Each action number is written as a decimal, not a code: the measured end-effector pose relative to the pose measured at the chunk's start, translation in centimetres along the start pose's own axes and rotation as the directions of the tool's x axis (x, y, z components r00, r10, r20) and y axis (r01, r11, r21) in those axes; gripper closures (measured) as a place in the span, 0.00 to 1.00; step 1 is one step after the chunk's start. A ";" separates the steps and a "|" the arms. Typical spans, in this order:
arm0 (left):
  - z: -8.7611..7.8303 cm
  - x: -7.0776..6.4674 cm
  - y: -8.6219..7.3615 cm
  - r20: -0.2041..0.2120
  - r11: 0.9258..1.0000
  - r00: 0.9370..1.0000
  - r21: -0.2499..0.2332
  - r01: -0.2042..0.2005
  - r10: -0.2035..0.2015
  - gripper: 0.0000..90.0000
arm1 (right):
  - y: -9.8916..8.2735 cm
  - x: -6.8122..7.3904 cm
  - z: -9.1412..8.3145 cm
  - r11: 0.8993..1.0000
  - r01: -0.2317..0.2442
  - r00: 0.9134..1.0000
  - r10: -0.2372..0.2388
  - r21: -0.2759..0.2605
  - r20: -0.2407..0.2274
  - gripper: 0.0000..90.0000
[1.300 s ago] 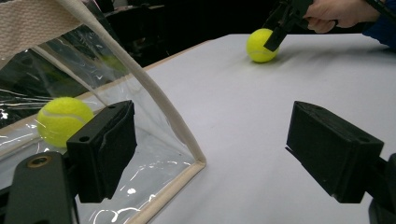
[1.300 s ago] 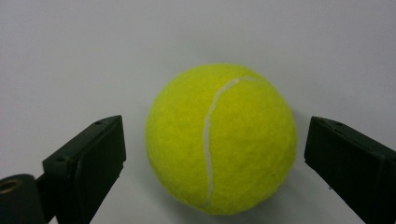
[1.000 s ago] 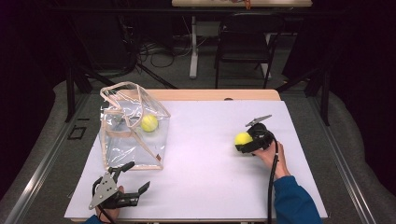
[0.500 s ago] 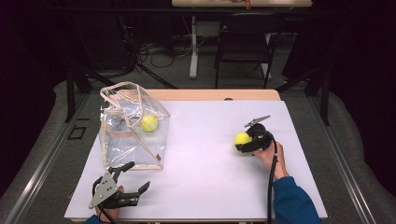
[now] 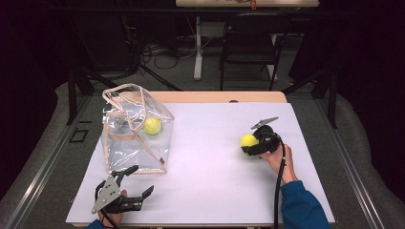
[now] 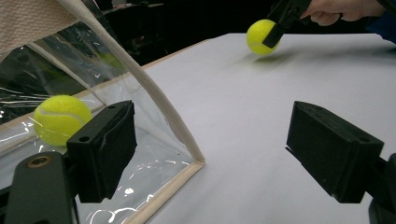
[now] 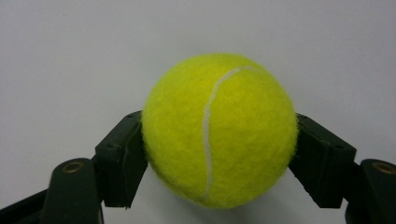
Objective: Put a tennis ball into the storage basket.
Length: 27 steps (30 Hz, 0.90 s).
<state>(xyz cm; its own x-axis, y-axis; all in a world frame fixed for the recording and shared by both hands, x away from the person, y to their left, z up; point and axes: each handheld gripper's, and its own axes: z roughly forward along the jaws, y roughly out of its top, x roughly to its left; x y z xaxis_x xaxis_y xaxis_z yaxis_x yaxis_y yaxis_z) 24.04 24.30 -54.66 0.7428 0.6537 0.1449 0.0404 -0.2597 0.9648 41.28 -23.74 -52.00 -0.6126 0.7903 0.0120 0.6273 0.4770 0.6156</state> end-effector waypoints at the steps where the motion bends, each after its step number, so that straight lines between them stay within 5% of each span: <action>1: 0.0 0.0 0.0 -0.001 1.000 1.000 0.002 -0.002 0.002 0.17 | 0.1 0.1 -0.2 1.000 0.004 1.000 -0.004 -0.003 0.000 0.29; 27: -0.1 0.0 0.1 -0.004 1.000 1.000 -0.005 -0.003 0.003 0.17 | 2.3 1.9 -2.2 0.997 0.068 0.997 -0.069 -0.023 -0.029 0.29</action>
<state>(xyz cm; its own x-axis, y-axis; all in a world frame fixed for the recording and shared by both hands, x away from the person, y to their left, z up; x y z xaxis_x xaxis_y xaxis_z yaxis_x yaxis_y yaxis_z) 23.91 24.35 -54.57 0.7405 0.6554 0.1490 0.0344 -0.2585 0.9654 40.50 -21.93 -48.81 -0.6680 0.7442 -0.0077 0.5730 0.5209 0.6327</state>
